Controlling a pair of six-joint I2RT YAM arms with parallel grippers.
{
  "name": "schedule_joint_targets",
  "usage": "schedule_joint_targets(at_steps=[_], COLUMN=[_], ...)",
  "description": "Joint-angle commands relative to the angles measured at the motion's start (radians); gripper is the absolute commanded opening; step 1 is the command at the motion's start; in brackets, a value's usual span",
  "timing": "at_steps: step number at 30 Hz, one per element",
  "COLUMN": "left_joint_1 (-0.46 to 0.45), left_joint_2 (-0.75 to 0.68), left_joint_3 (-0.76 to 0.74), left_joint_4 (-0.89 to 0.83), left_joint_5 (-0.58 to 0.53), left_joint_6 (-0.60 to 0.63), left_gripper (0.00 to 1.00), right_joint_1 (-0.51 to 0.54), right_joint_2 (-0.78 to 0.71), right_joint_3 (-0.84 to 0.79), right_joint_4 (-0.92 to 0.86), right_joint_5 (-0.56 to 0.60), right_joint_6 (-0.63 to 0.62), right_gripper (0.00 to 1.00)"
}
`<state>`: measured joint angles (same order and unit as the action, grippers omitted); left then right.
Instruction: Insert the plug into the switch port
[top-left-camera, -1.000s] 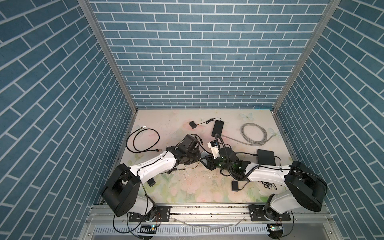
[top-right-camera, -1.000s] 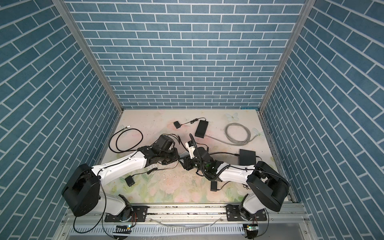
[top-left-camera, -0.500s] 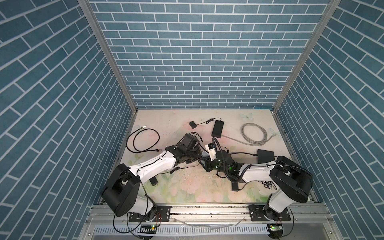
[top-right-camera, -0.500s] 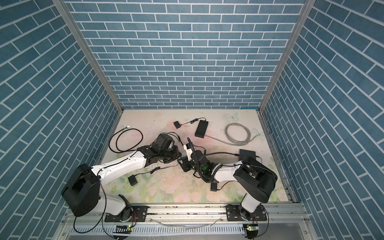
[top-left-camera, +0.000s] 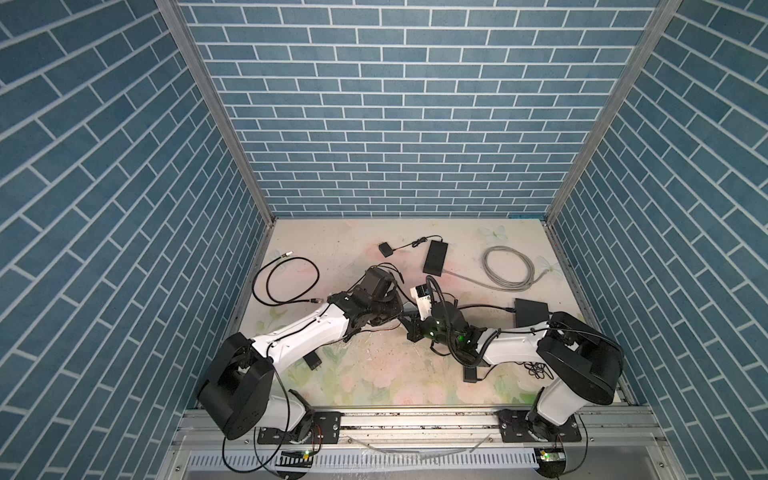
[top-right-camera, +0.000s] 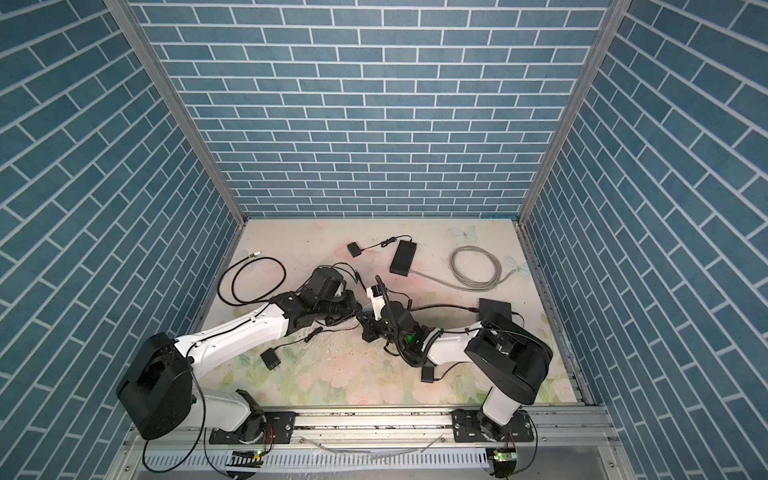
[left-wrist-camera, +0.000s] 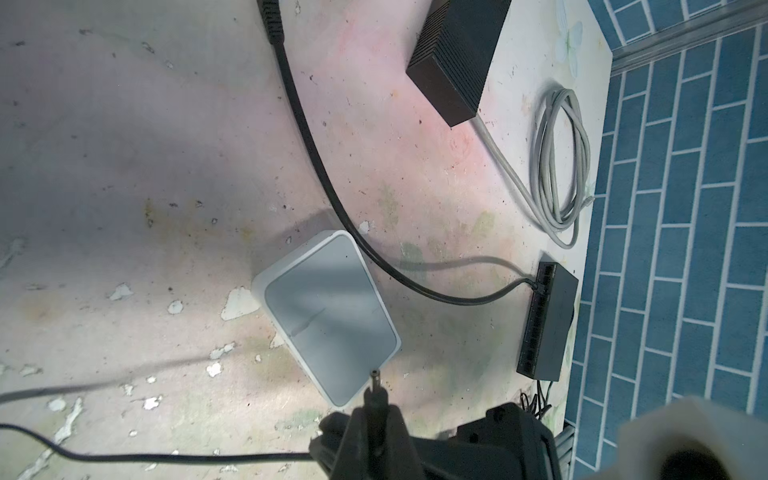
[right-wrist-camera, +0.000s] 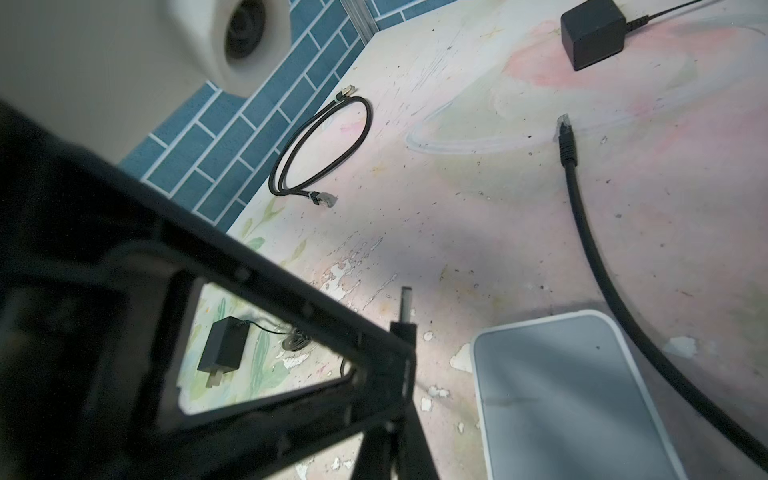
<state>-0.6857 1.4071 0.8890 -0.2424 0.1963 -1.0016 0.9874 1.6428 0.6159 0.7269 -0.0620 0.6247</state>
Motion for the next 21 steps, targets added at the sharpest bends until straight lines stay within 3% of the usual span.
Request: schedule_joint_targets(at_steps=[1,4,7,16,21], left_joint_1=[0.006,0.018,0.045,0.054,0.055], left_joint_2=[-0.027,-0.047,-0.055,0.0,0.015], left_joint_3=[-0.022,-0.026,-0.038,-0.026,-0.028], left_joint_4=[-0.032,-0.044,-0.031,0.016,0.001], left_joint_5=[-0.047,-0.075,-0.049,0.054,0.042], left_joint_6=[0.022,0.045,0.055,0.074,0.089], left_gripper=[0.25,0.38,0.44,0.39,0.36], right_joint_1=[0.001,0.002,0.002,0.007,0.012], right_joint_2=[0.009,0.019,0.031,0.057,0.057], right_joint_3=[0.001,0.008,0.014,0.05,0.056], right_joint_4=[0.012,-0.018,-0.035,-0.047,-0.052], right_joint_5=[-0.019,-0.074,-0.094,-0.117,-0.114], right_joint_6=[0.002,-0.006,-0.006,-0.011,-0.014], right_gripper=[0.0,0.0,0.0,0.0,0.0])
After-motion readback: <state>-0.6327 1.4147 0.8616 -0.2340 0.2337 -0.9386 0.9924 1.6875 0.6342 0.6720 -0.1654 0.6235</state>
